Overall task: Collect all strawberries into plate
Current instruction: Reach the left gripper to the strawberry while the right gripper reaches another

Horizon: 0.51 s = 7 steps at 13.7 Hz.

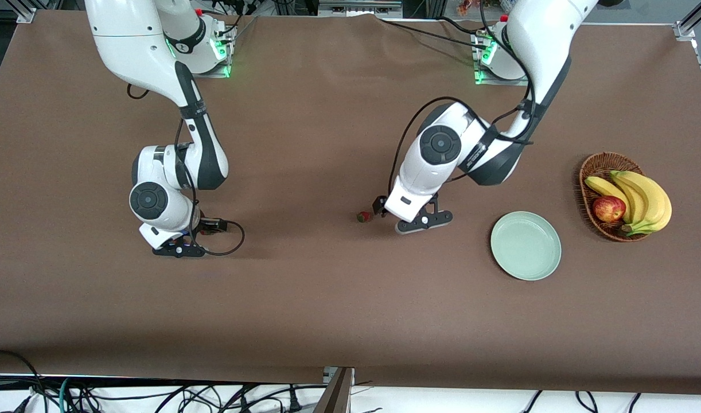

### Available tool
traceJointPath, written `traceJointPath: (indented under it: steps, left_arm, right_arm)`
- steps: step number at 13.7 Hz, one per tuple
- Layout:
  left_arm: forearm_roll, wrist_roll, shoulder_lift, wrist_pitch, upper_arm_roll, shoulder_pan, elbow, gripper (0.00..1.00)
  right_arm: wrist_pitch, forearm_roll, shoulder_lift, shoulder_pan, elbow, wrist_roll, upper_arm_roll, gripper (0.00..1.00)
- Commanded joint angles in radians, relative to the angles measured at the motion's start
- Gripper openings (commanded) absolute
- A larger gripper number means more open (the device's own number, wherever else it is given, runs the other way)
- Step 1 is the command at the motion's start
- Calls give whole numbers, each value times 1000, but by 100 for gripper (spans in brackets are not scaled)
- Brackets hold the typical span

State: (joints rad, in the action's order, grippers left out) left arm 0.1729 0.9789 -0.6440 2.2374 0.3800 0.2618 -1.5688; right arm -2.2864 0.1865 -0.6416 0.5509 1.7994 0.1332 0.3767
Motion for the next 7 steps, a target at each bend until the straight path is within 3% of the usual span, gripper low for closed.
traceJointPath:
  steps: [1,4,6,7]
  left_arm:
    - [54,99,-118,-12,-71,110,162,100]
    - [45,148,-192,-6,-199,243,230,100]
    - [48,200,-232,40,-200,272,245,100]
    - [51,214,-244,54,-202,289,245,100]
  right_arm:
    - [-31,51,34,-6,49,-38,2,100]
    - [-102,57,31,-12,84,-73,2,100]
    - [-107,57,31,-12,86,-73,2,98]
    - [-107,57,31,-14,86,-73,2,89]
